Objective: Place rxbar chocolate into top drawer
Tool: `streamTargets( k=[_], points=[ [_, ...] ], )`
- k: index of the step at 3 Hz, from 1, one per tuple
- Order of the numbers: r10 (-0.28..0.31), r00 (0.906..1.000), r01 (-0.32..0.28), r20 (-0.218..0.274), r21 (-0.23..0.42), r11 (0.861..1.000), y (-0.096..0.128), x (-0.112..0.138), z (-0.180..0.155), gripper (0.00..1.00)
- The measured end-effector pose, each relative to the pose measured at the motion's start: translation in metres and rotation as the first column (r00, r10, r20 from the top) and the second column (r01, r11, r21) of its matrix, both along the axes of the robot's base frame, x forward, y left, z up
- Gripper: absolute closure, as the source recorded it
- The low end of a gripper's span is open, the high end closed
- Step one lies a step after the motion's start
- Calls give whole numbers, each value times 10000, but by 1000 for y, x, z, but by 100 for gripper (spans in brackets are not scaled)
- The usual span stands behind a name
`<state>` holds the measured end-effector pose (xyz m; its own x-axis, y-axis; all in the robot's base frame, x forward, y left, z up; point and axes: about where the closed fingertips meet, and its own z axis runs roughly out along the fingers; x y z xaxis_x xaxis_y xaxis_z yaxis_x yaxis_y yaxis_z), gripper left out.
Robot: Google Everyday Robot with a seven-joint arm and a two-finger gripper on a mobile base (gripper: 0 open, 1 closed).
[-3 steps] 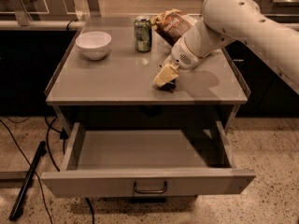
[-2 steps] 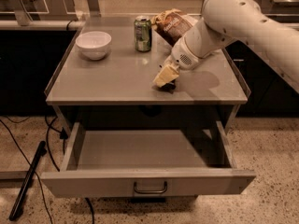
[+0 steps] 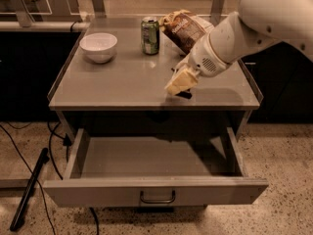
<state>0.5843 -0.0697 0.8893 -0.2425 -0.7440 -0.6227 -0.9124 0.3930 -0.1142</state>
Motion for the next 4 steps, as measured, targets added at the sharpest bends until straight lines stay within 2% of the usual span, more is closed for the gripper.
streamTargets(
  k=[1, 2, 4],
  points=[
    [123, 9998, -120, -165, 183, 9998, -4, -52, 8, 100],
    [976, 9871, -878, -1266, 806, 9929, 1, -114, -8, 100],
    [956, 9884, -870, -1180, 765, 9933, 5, -110, -10, 100]
  ],
)
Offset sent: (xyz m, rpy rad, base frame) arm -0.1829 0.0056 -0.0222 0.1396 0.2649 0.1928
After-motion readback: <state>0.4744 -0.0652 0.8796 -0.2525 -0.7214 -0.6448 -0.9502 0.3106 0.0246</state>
